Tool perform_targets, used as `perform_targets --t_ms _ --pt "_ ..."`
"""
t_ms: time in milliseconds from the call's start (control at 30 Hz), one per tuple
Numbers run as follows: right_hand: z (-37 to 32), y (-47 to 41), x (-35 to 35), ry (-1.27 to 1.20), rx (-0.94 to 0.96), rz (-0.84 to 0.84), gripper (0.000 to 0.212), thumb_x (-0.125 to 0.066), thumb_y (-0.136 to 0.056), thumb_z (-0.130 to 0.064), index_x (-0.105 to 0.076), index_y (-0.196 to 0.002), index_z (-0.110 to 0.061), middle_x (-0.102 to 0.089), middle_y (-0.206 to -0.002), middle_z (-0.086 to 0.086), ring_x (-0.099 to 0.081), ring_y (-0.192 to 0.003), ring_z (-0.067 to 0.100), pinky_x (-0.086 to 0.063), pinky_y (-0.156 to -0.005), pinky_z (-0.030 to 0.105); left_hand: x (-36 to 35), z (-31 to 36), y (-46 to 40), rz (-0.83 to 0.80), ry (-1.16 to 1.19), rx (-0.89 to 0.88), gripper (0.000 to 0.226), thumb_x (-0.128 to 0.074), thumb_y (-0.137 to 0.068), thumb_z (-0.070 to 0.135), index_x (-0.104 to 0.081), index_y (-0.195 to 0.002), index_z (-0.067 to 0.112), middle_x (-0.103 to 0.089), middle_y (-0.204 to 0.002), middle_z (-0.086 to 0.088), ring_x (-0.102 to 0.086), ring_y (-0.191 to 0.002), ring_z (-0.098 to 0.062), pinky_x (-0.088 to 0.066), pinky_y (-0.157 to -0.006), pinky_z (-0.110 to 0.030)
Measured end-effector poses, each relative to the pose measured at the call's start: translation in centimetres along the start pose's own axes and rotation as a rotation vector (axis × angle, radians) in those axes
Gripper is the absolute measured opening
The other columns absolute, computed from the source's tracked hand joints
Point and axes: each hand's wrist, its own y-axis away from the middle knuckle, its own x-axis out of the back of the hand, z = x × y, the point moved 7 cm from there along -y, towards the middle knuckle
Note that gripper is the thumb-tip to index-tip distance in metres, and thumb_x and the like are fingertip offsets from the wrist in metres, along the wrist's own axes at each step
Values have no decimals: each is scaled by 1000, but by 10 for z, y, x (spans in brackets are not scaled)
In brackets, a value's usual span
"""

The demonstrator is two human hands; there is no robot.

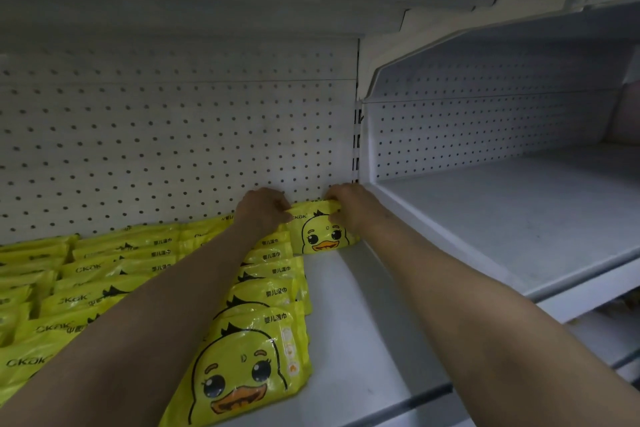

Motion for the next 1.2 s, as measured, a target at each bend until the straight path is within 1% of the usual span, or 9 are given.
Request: perform_targets --t_ms 67,167,333,433,567,733,967,1100,1200 --pt "-2 3 0 37 -7 16 45 -69 -84 -18 -58 -128 -19 -60 -122 9 -51 -116 27 -49 -90 39 2 3 3 0 5 3 16 -76 -77 34 -68 -89 30 -68 -103 5 -61 -100 -18 -50 -91 -37" --pt "-11 9 8 56 6 25 47 -66 -86 -22 -56 -131 -17 -58 -125 11 -51 -118 29 -48 -90 38 11 8 12 29 8 4 24 -74 -77 33 -68 -99 26 -66 -109 3 -59 -103 -20 -49 -89 -33" --pt "-33 19 35 17 23 29 46 -64 -91 -32 -55 -133 -16 -56 -131 11 -49 -123 28 -45 -93 36 40 15 39 120 106 16 37 -77 -72 22 -64 -107 20 -67 -107 -2 -62 -97 -22 -51 -82 -33" --pt "-52 28 50 -31 76 -2 40 -59 -93 -37 -60 -127 -15 -60 -130 10 -54 -120 28 -47 -91 34 62 20 64 178 58 21 45 -78 -75 20 -60 -117 19 -64 -113 -5 -60 -99 -24 -50 -82 -34" --pt "-80 50 61 -81 166 -80 45 -58 -95 -41 -56 -132 -16 -55 -138 8 -52 -124 26 -43 -94 31 93 17 115 273 -20 62 52 -78 -76 22 -57 -123 21 -61 -123 -9 -59 -108 -27 -49 -86 -36" --pt "-130 92 73 -111 327 -44 45 -59 -94 -40 -55 -134 -19 -55 -140 6 -51 -127 25 -43 -99 34 128 -2 203 305 -112 197 61 -80 -73 23 -54 -128 19 -59 -122 -15 -55 -113 -31 -44 -86 -35" --pt "-238 180 63 -148 661 -43 50 -61 -90 -45 -53 -135 -24 -53 -140 5 -45 -131 26 -39 -103 36 181 -34 362 428 -249 396 61 -79 -74 28 -54 -128 18 -60 -121 -14 -55 -112 -32 -46 -86 -39" --pt "-310 237 48 -229 826 -117 51 -60 -91 -47 -50 -137 -27 -49 -144 5 -40 -135 26 -35 -106 37 209 -58 460 493 -317 531 53 -74 -80 28 -54 -127 14 -59 -121 -17 -55 -112 -33 -42 -90 -39" --pt "-367 279 37 -269 951 -172 54 -60 -91 -47 -49 -139 -25 -49 -144 3 -40 -136 25 -35 -106 35 231 -79 531 526 -385 647 54 -72 -82 30 -52 -130 16 -57 -119 -17 -53 -112 -36 -42 -90 -41"
